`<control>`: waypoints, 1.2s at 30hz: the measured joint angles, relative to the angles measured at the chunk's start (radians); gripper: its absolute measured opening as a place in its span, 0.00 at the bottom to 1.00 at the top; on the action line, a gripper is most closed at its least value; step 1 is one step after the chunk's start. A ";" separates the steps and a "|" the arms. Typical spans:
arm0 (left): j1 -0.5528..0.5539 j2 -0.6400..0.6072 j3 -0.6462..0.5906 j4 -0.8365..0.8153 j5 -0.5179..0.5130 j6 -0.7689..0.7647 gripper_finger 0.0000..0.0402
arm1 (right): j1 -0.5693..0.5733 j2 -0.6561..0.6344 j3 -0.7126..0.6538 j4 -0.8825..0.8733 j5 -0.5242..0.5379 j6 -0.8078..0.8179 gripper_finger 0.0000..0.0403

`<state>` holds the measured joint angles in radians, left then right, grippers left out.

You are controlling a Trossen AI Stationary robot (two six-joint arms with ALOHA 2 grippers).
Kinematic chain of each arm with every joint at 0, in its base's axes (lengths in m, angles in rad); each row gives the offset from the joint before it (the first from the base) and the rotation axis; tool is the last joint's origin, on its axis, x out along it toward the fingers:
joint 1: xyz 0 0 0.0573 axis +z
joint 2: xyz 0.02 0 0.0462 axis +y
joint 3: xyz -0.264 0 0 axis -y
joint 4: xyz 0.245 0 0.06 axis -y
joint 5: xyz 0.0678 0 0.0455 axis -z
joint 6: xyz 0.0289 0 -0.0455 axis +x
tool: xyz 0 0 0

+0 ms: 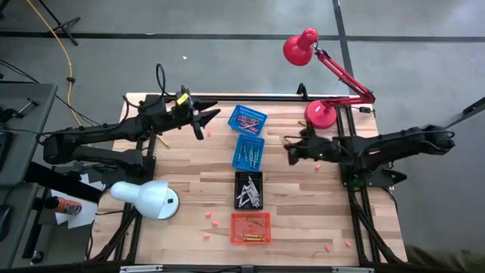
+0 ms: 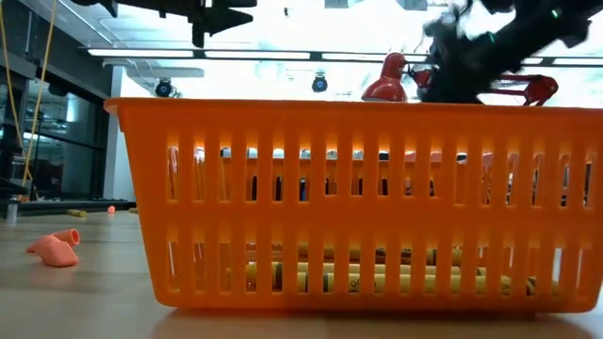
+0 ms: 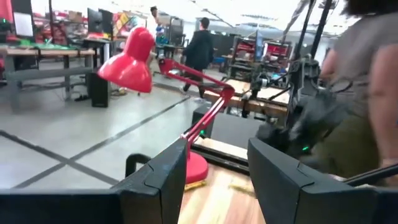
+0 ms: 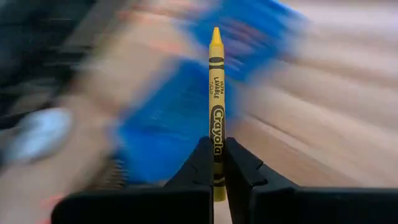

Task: Sort crayons
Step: Put the yellow crayon into the orange bin

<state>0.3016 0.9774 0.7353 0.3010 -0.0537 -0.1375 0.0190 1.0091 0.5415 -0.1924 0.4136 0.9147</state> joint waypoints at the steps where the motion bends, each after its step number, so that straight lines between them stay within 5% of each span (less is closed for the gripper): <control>1: 0.000 -0.001 0.000 -0.008 -0.001 -0.006 0.39 | 0.005 0.008 0.000 0.112 -0.030 -0.097 0.00; 6: 0.000 0.000 0.000 -0.040 -0.002 -0.042 0.39 | -0.007 0.085 0.043 0.505 -0.116 -0.448 0.00; 16: -0.025 0.000 0.000 -0.007 0.025 -0.043 0.39 | -0.071 0.207 0.328 0.526 -0.265 -0.756 0.00; 36: -0.074 0.001 0.000 -0.005 0.083 -0.005 0.39 | -0.109 0.210 0.357 0.470 -0.393 -0.730 0.00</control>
<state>0.2276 0.9779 0.7349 0.2958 0.0289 -0.1429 -0.0900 1.2193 0.8982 0.2779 0.0207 0.1848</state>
